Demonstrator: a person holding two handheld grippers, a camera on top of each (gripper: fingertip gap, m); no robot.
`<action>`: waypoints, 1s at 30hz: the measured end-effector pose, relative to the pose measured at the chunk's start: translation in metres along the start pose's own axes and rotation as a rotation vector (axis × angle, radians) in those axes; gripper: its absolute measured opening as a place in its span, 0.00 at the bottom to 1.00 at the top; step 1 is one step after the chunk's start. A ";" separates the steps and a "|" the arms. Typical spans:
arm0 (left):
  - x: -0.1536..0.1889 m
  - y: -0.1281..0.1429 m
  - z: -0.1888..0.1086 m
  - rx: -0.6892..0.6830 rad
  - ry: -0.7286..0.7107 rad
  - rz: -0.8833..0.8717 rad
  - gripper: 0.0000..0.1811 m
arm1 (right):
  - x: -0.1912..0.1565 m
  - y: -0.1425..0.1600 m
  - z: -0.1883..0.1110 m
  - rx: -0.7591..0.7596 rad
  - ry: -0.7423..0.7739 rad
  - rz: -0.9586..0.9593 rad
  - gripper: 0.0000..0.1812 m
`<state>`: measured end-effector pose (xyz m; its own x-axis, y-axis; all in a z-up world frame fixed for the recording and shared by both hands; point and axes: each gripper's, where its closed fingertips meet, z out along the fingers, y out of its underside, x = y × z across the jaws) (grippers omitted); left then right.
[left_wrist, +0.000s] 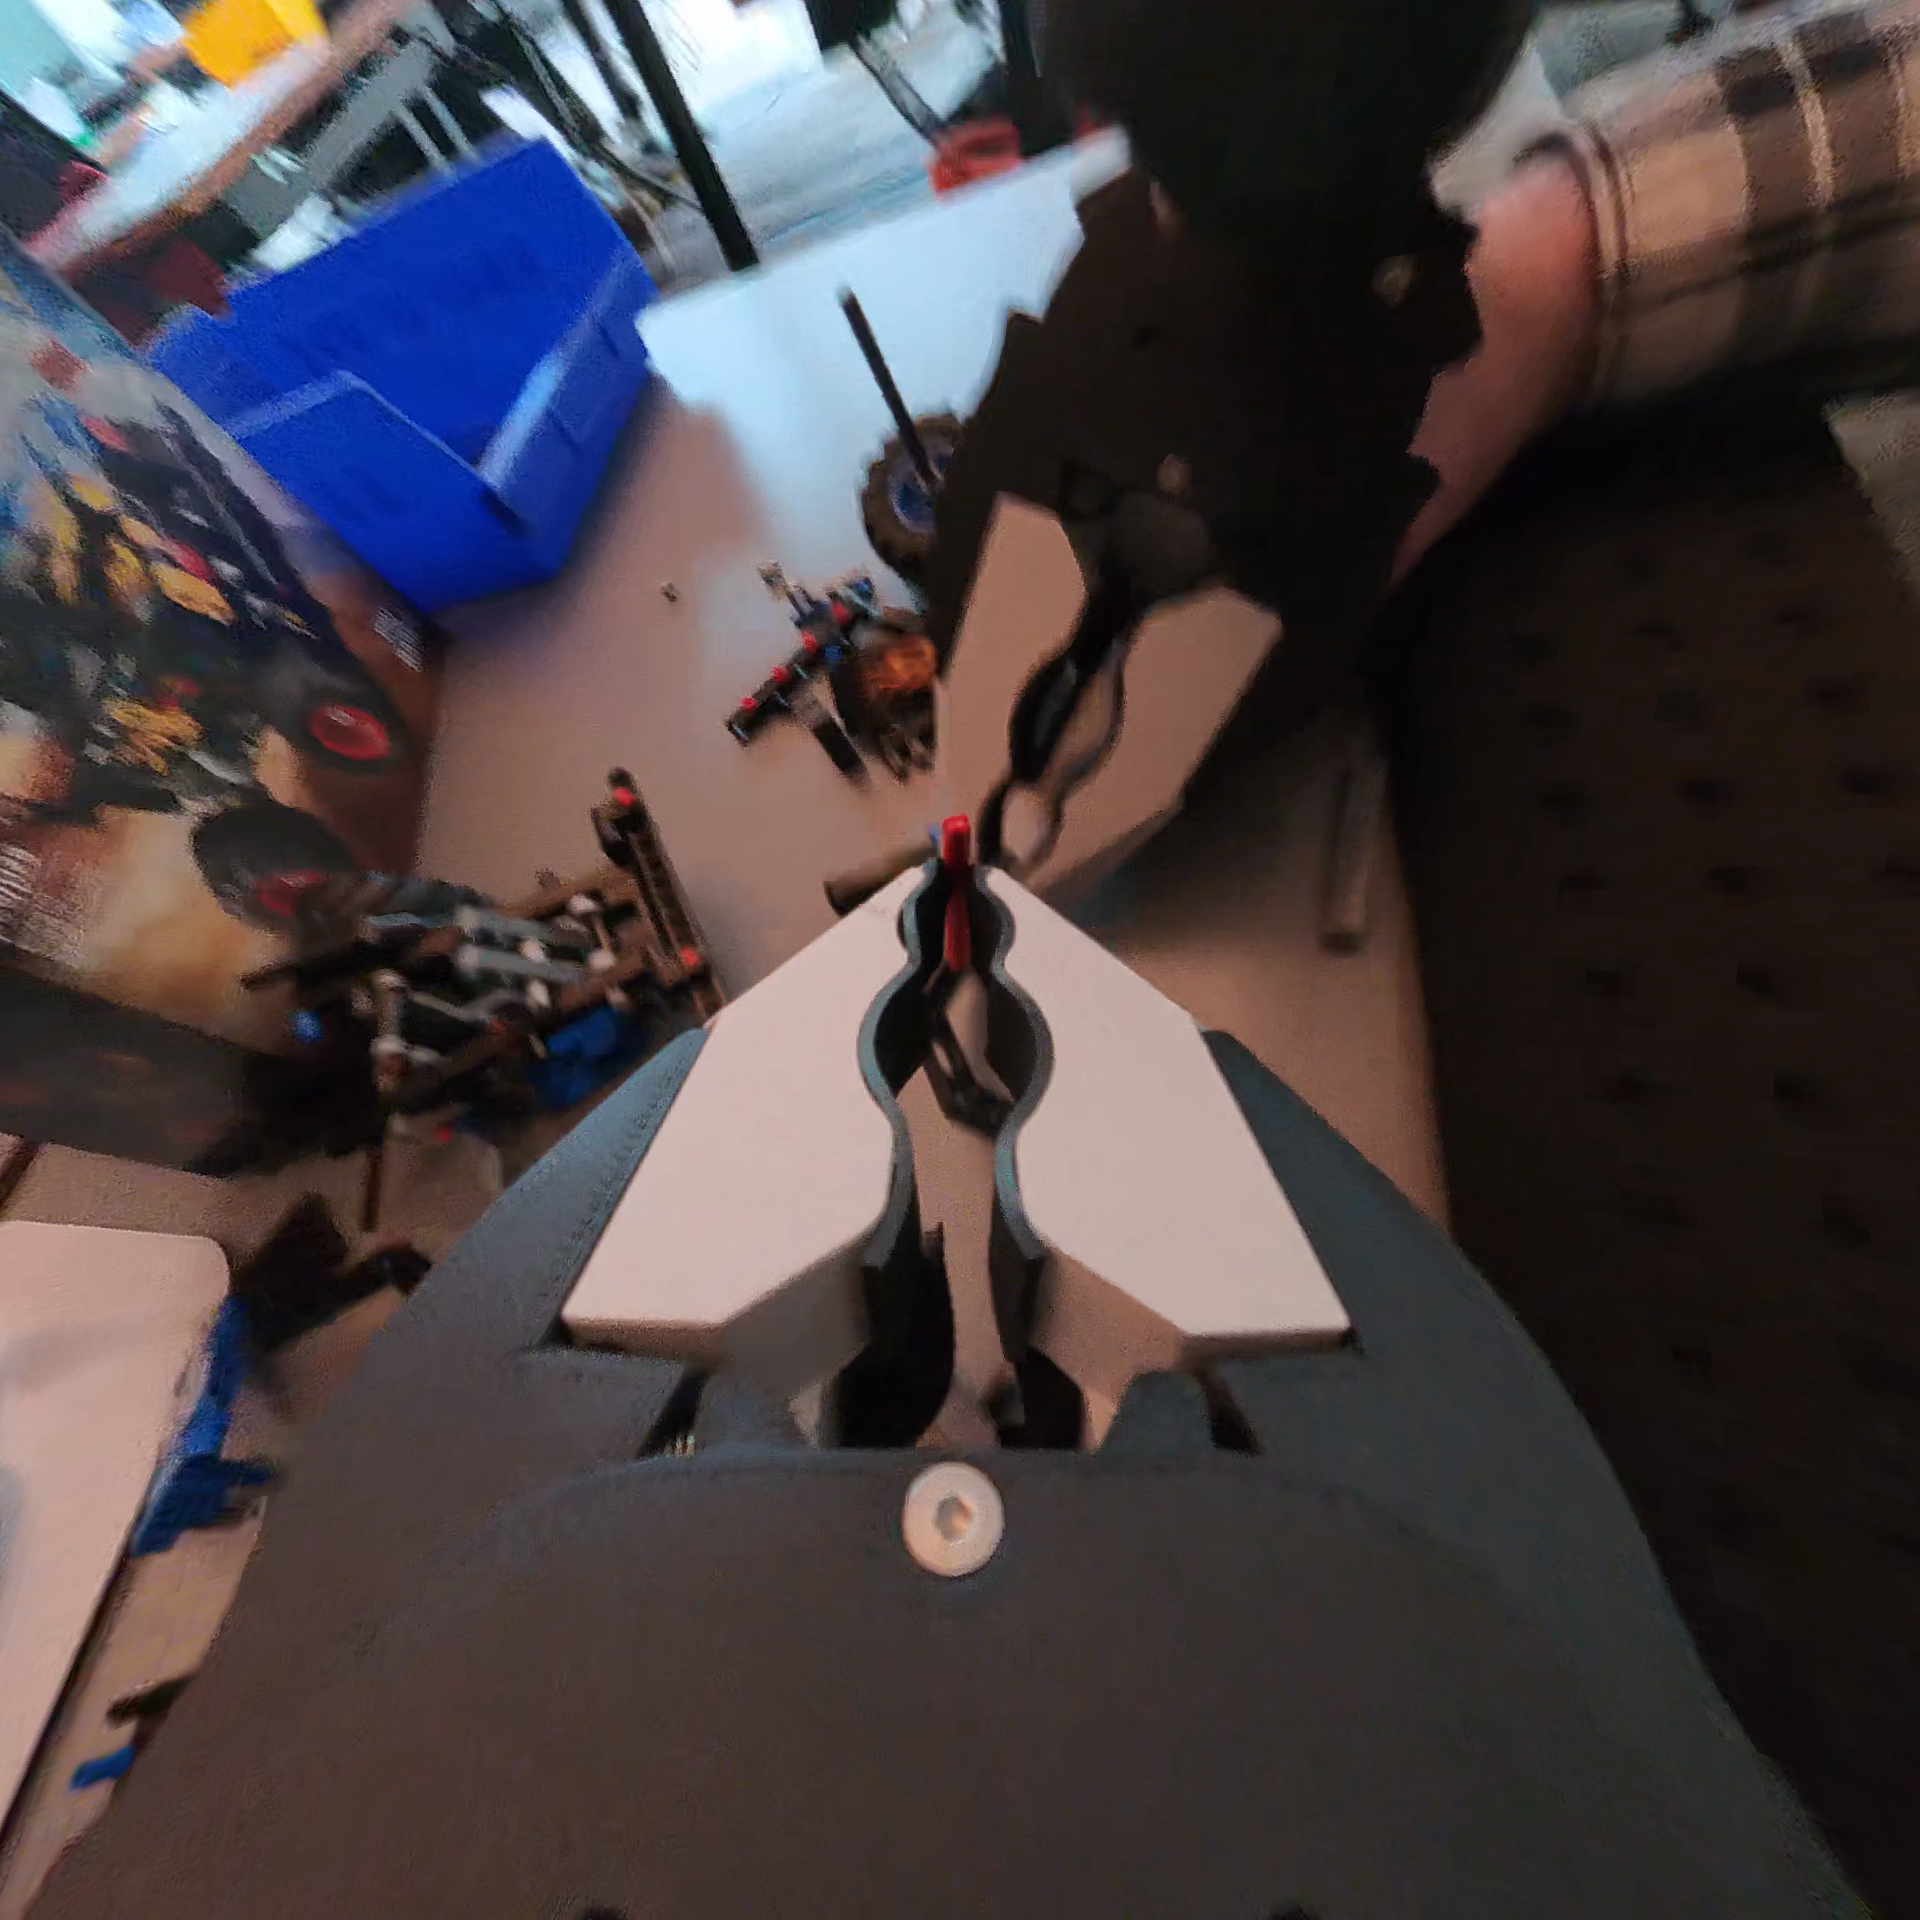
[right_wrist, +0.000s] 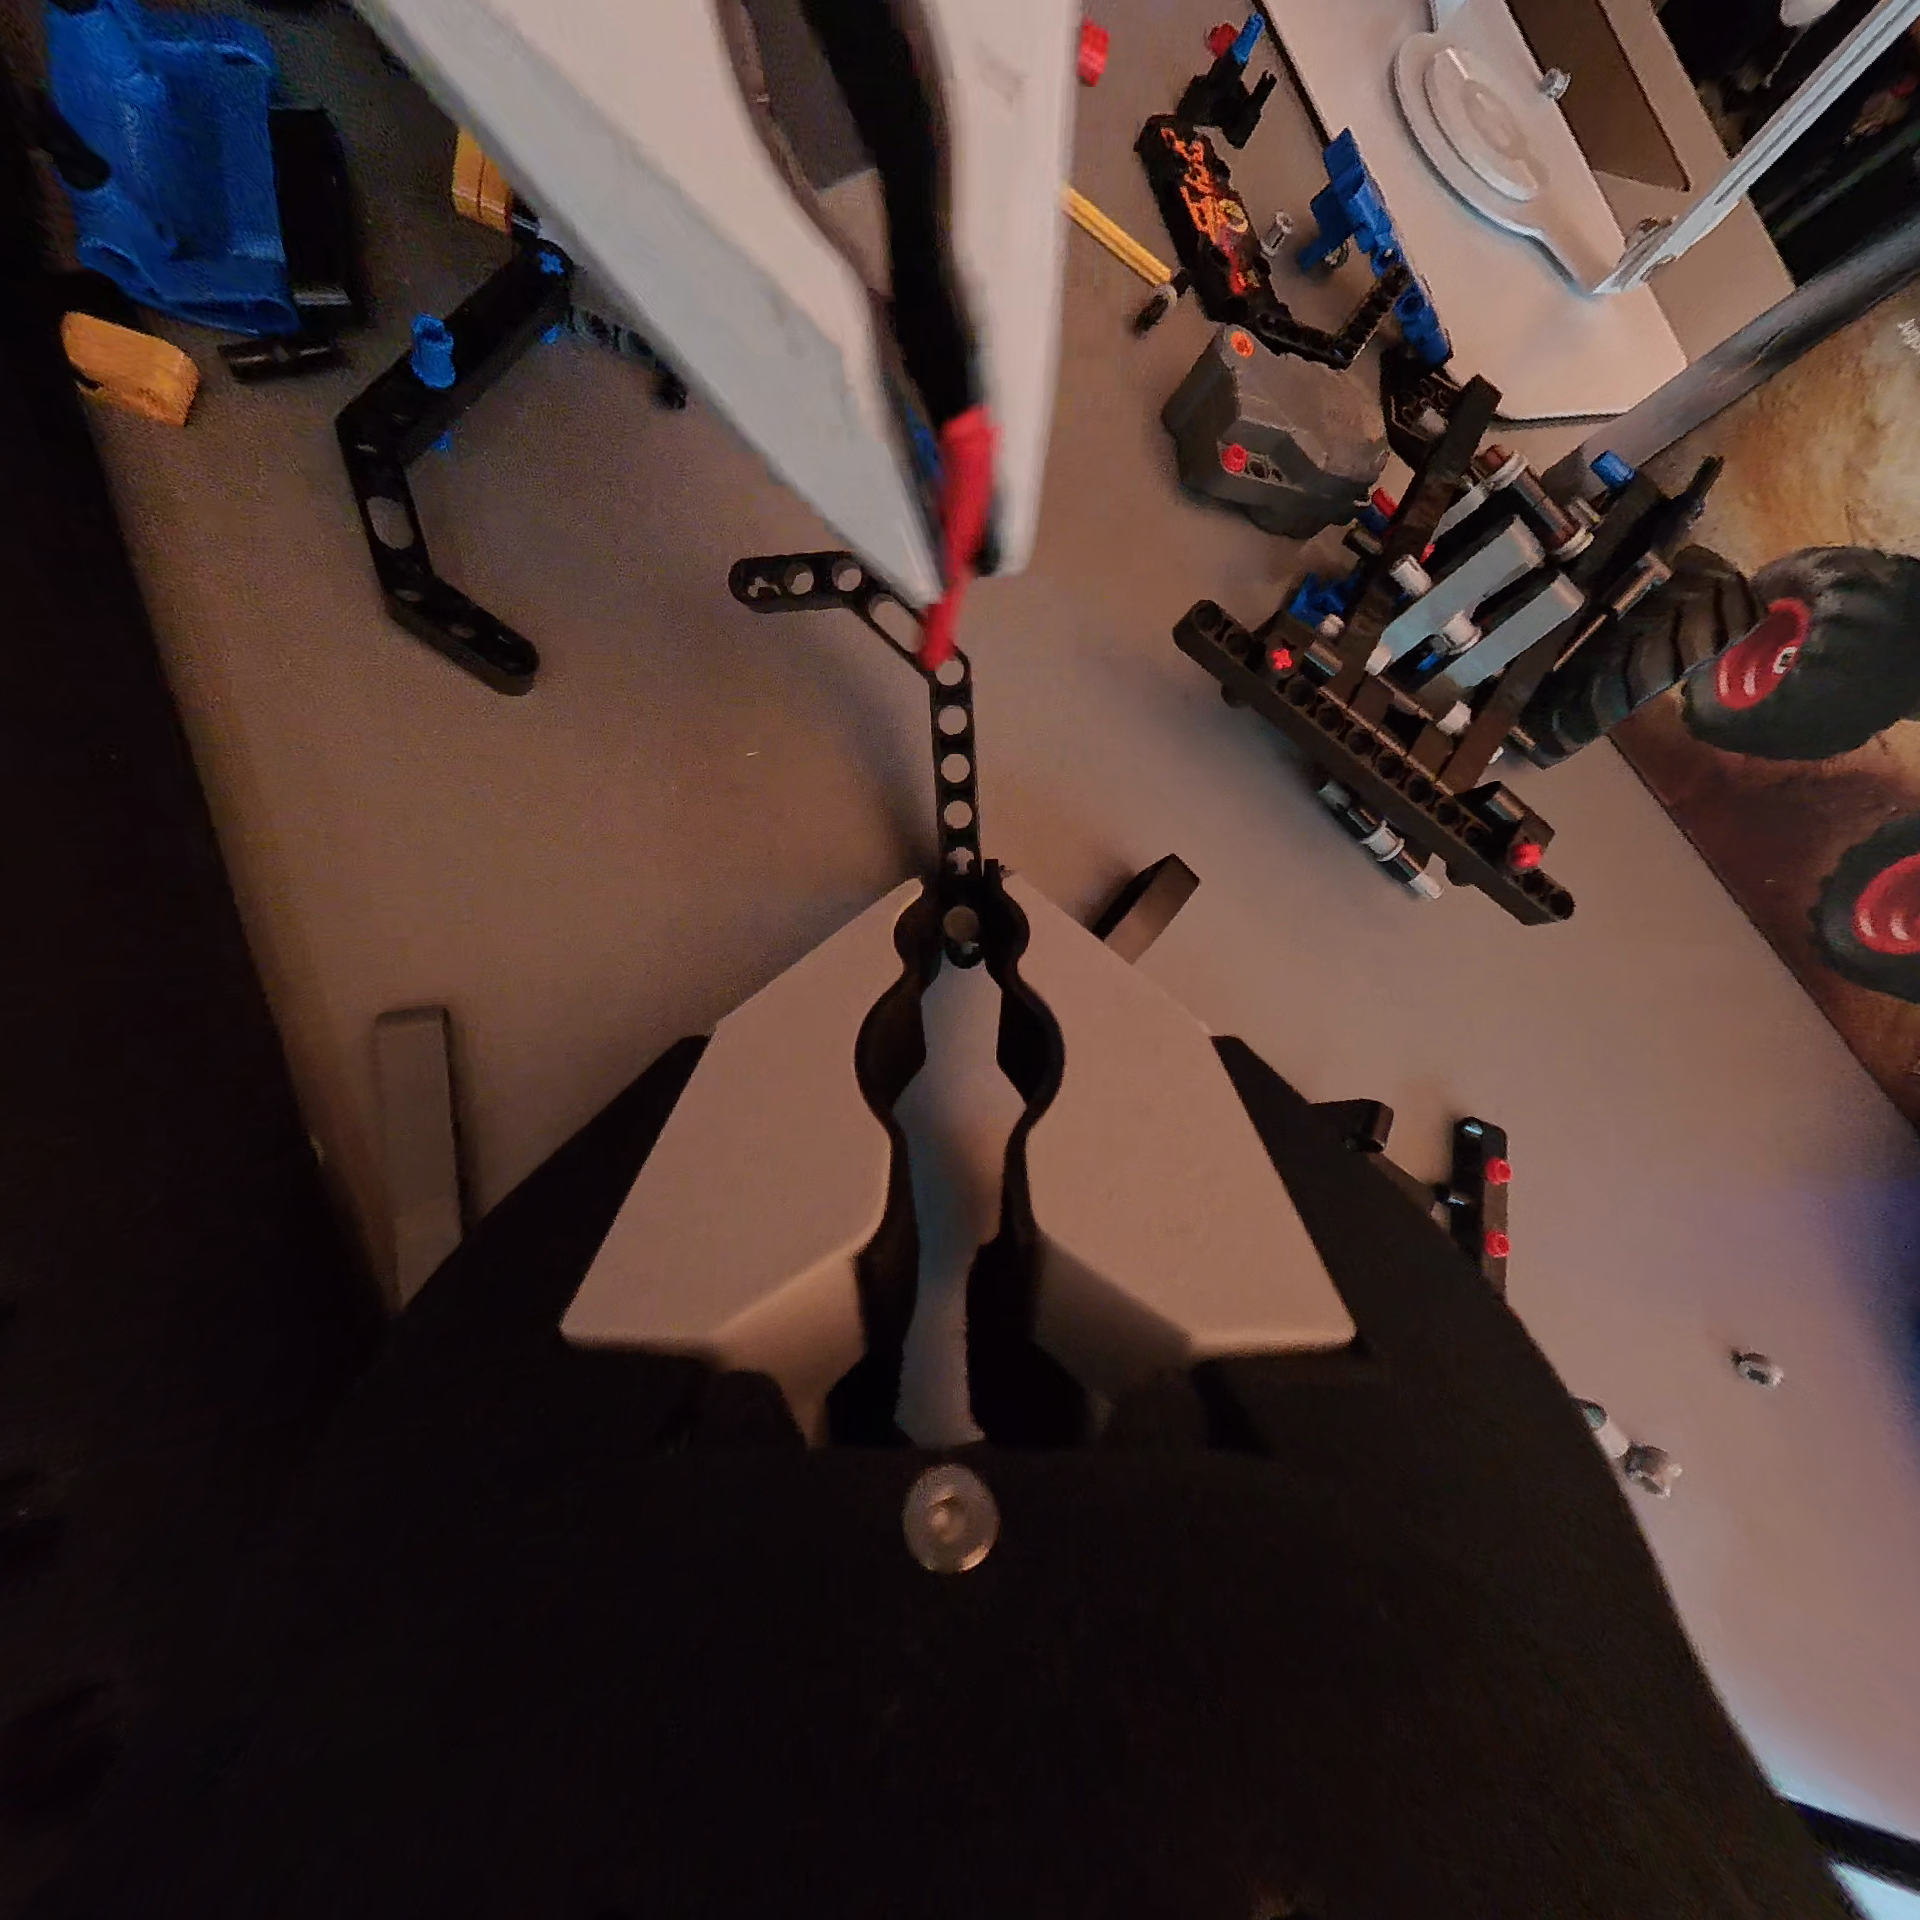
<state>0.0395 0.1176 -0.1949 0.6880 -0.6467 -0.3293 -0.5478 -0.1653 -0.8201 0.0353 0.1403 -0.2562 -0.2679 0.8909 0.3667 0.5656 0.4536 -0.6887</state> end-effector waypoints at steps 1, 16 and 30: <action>0.000 0.013 -0.002 -0.058 -0.009 0.035 0.00 | -0.001 -0.001 0.000 0.003 0.003 -0.014 0.03; 0.000 0.044 0.035 -0.252 0.008 0.119 0.05 | 0.000 -0.008 -0.005 0.044 0.004 -0.027 0.03; 0.001 0.051 0.038 -0.269 0.064 0.095 0.04 | 0.001 -0.009 -0.006 0.074 -0.113 0.166 0.02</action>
<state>0.0302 0.1366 -0.2543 0.6011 -0.7127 -0.3615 -0.7207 -0.2879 -0.6307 0.0350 0.1372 -0.2459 -0.2640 0.9487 0.1742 0.5516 0.2967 -0.7796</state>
